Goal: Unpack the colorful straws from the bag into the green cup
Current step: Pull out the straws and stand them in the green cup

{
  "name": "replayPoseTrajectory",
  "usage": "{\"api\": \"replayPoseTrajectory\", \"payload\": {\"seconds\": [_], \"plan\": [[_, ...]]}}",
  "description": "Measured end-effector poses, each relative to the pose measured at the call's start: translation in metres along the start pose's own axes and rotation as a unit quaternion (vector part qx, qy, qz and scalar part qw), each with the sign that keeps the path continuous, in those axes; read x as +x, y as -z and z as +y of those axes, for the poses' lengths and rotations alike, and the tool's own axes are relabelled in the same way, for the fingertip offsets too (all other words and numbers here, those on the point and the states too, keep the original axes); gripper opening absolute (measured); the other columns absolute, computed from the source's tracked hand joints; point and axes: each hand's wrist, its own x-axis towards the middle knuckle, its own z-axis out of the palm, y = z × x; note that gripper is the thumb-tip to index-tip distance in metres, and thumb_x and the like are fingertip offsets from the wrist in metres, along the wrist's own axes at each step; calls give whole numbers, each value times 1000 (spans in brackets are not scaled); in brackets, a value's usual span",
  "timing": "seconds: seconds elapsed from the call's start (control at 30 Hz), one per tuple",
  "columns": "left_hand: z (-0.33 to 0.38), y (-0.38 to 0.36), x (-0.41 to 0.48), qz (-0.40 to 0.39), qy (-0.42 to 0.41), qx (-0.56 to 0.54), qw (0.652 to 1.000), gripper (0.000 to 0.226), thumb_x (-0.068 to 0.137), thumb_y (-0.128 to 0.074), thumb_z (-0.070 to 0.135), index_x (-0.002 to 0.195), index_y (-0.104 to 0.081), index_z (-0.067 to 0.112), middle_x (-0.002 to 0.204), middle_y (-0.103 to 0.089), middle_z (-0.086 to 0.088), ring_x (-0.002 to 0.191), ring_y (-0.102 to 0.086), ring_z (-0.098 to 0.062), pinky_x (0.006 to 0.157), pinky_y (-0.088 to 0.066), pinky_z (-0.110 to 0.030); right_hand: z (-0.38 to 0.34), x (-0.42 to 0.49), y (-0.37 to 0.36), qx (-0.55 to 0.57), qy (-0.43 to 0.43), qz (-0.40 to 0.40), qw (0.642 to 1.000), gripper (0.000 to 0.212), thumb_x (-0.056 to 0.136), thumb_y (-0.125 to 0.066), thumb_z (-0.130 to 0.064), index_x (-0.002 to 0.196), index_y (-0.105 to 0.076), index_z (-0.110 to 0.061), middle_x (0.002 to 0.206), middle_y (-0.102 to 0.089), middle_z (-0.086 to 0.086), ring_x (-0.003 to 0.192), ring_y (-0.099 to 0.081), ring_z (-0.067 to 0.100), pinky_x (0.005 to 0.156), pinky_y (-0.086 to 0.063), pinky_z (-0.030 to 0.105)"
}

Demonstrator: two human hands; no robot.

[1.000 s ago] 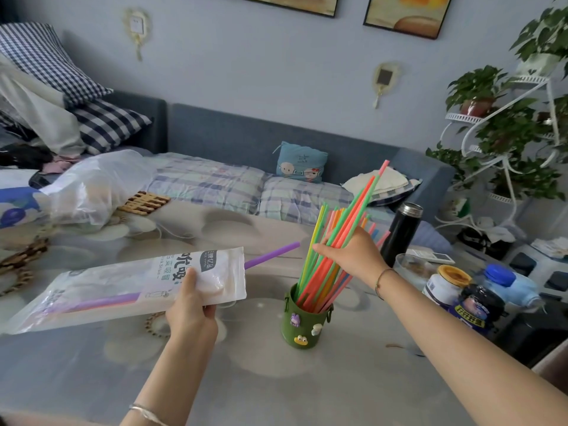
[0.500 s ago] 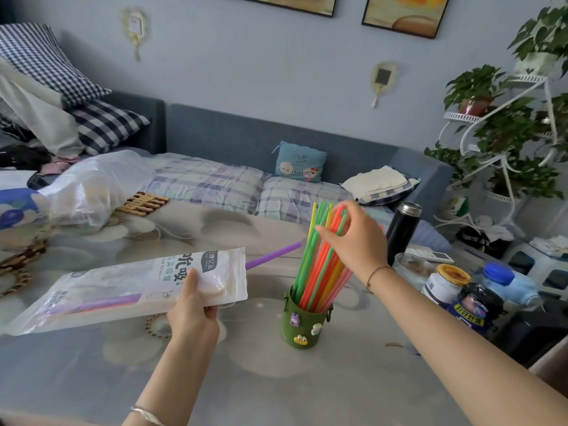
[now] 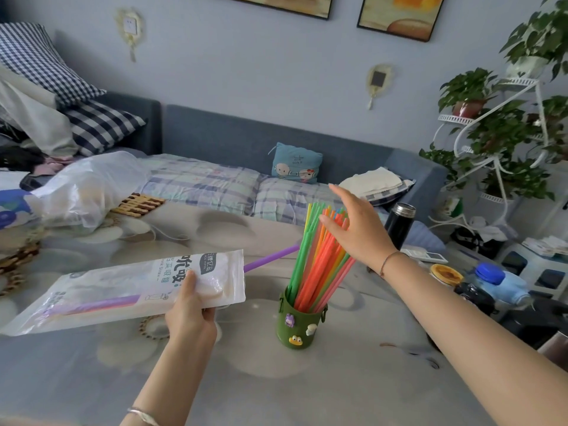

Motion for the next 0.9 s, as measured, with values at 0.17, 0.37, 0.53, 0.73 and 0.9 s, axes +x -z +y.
{"api": "replayPoseTrajectory", "payload": {"seconds": [0.17,0.37,0.53,0.73,0.9], "plan": [[0,-1,-4,-15,-1,-3,1000,47,87,-68,21,132,-54,13,111,-65,3,78,-65,-4,58,-53,-20,-28,-26,-2,40,112,140,983,40,90,-58,-23,127,-52,-11,131,-55,5,125,-47,17,109,-37,36],[5,-2,-8,-73,-26,4,997,32,89,-65,24,119,-55,15,99,-68,6,63,-71,-3,43,-51,-19,-70,-64,-54,256,8,120,959,38,95,-50,-19,132,-43,-14,134,-43,-8,130,-36,2,110,-26,15],[11,-1,-11,-102,-32,-5,994,14,91,-63,21,103,-59,15,97,-69,4,57,-71,-2,41,-52,-20,-70,-47,-62,338,-156,40,927,26,96,-45,-31,115,-53,-16,102,-56,-8,94,-57,7,78,-46,14],[8,-2,-10,-111,-23,2,994,30,91,-63,20,120,-55,15,103,-69,5,61,-71,0,44,-52,-18,-58,-42,-34,560,-191,50,804,16,91,-57,-22,78,-58,-13,58,-53,-3,49,-50,5,44,-40,15],[6,2,-5,-61,-14,-7,998,37,89,-66,18,124,-54,13,97,-68,5,76,-68,-5,42,-51,-17,-33,-33,15,355,-121,258,890,28,98,-41,-31,72,-50,-25,56,-40,-5,45,-39,3,45,-34,16]]}}
